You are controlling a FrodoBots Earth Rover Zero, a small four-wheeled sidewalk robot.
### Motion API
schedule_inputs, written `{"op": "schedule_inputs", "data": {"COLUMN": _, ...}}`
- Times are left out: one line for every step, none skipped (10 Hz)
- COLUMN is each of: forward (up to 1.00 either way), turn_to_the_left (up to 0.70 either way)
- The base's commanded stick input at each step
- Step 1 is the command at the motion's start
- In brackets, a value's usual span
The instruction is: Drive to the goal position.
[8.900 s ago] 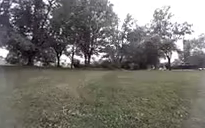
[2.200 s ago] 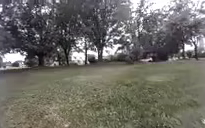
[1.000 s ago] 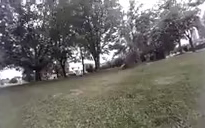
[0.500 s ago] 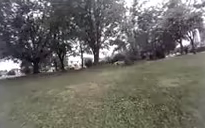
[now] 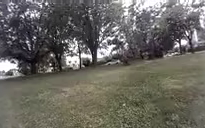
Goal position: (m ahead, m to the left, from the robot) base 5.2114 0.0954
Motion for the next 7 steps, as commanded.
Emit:
{"op": "schedule_inputs", "data": {"forward": 0.50, "turn_to_the_left": 0.00}}
{"op": "schedule_inputs", "data": {"forward": 0.50, "turn_to_the_left": 0.00}}
{"op": "schedule_inputs", "data": {"forward": 0.50, "turn_to_the_left": 0.00}}
{"op": "schedule_inputs", "data": {"forward": 0.50, "turn_to_the_left": 0.00}}
{"op": "schedule_inputs", "data": {"forward": 0.50, "turn_to_the_left": 0.00}}
{"op": "schedule_inputs", "data": {"forward": 0.50, "turn_to_the_left": 0.00}}
{"op": "schedule_inputs", "data": {"forward": 0.50, "turn_to_the_left": 0.00}}
